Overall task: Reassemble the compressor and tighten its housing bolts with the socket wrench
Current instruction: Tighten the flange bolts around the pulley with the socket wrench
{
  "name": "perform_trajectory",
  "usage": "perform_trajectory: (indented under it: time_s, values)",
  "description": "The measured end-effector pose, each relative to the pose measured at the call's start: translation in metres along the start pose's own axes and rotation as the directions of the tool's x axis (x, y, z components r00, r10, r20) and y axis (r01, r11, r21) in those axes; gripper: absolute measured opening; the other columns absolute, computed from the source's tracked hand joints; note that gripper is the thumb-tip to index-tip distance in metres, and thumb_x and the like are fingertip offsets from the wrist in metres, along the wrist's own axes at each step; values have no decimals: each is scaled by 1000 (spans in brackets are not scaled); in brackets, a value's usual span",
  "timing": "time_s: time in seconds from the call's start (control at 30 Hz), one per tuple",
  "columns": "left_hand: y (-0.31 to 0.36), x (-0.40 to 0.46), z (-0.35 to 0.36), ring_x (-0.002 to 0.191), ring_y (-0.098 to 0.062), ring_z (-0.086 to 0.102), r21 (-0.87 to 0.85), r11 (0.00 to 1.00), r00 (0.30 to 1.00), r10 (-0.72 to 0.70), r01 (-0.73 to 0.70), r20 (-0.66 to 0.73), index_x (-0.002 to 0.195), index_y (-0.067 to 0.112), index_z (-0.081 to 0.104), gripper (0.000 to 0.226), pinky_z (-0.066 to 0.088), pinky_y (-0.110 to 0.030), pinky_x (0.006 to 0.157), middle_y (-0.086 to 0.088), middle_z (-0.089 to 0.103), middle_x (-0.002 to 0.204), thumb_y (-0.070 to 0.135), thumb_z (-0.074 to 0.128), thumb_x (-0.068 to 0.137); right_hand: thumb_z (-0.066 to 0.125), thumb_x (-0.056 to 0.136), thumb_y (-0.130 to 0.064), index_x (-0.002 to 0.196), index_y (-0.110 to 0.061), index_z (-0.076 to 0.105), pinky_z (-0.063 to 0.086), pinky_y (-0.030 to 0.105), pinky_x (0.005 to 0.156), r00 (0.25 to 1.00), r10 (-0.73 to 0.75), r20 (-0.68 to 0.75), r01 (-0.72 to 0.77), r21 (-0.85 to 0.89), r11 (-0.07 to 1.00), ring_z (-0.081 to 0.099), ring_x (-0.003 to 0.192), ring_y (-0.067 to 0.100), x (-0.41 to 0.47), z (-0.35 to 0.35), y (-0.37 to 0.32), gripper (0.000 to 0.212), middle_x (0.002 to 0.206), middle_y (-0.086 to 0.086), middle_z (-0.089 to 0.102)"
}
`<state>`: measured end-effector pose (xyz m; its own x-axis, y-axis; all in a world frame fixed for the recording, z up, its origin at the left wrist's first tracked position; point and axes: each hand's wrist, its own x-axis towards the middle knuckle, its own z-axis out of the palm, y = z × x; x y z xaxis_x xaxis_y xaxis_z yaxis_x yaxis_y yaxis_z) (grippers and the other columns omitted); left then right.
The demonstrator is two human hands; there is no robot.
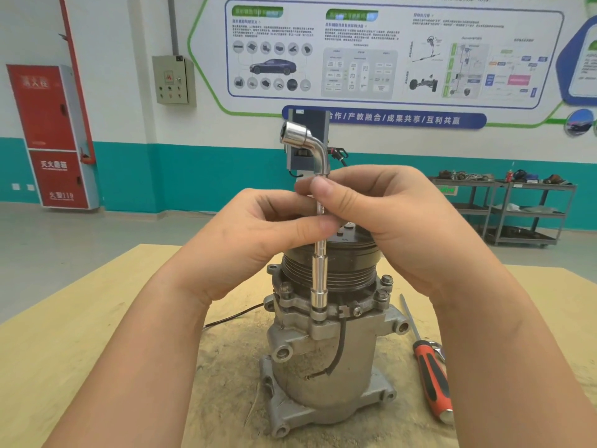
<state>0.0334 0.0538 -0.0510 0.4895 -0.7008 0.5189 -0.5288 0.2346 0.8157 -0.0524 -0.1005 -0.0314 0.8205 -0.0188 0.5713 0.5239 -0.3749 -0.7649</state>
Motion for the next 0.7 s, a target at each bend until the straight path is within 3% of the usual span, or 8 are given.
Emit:
perform_trajectory:
  time_s: [0.1,0.17,0.27,0.37,0.43,0.53,0.63,0.7]
  values:
    - [1,0,1,112,-13,66,-11,1000,1000,2,-2,26,102,24,77,25,48,-20,98,1,75,111,26,70,78,74,73,-37,92,-18,77,54,26,86,1000,16,25,-18,81,997,71,95,13,-2,-4,-1,27,93,1,77]
    - [1,1,1,114,-13,66,-5,1000,999,9,-9,46,105,23,77,26,48,-19,96,1,74,114,23,72,79,78,66,-37,76,-22,75,54,33,88,1000,10,-17,-9,83,996,72,94,17,-1,-2,1,18,91,4,76]
    - [0,2,2,112,-17,67,-2,1000,999,18,-18,47,105,20,76,27,51,-24,95,-2,74,113,20,75,78,83,61,-31,62,-21,60,57,32,77,993,-8,-117,18,87,996,73,83,16,2,1,3,25,83,1,76]
    - [-1,2,2,109,-22,68,-14,1000,999,26,-25,32,102,18,77,29,51,-30,99,-6,75,108,27,75,74,78,70,-33,80,-15,68,53,19,69,999,-11,-52,16,91,996,71,80,9,2,2,3,23,85,-3,75]
    - [-1,2,2,108,-22,69,-20,1000,999,25,-24,28,101,18,78,31,52,-27,96,-6,76,106,30,73,73,69,79,-35,95,-18,74,53,20,76,1000,-3,10,3,55,999,71,90,8,1,1,2,23,92,-4,76]
    - [-2,2,2,110,-18,68,-27,1000,999,18,-17,38,101,21,78,31,50,-22,94,-4,76,107,33,72,73,62,84,-34,100,-22,75,50,31,94,998,11,56,-14,52,999,69,101,11,-2,-4,1,23,100,-4,76]
    - [-2,2,0,116,-17,65,-30,999,998,22,-20,54,104,22,78,32,47,-26,103,-3,74,113,33,71,75,68,80,-35,87,-23,77,49,41,97,1000,16,18,-17,50,999,69,99,12,-1,-5,1,17,95,-3,76]
    - [-3,2,0,117,-19,65,-30,999,998,27,-25,61,104,19,78,31,47,-28,104,-5,73,115,29,71,75,75,72,-37,71,-22,72,53,41,85,999,5,-44,-4,23,1000,68,82,12,1,-1,2,16,80,-2,72]
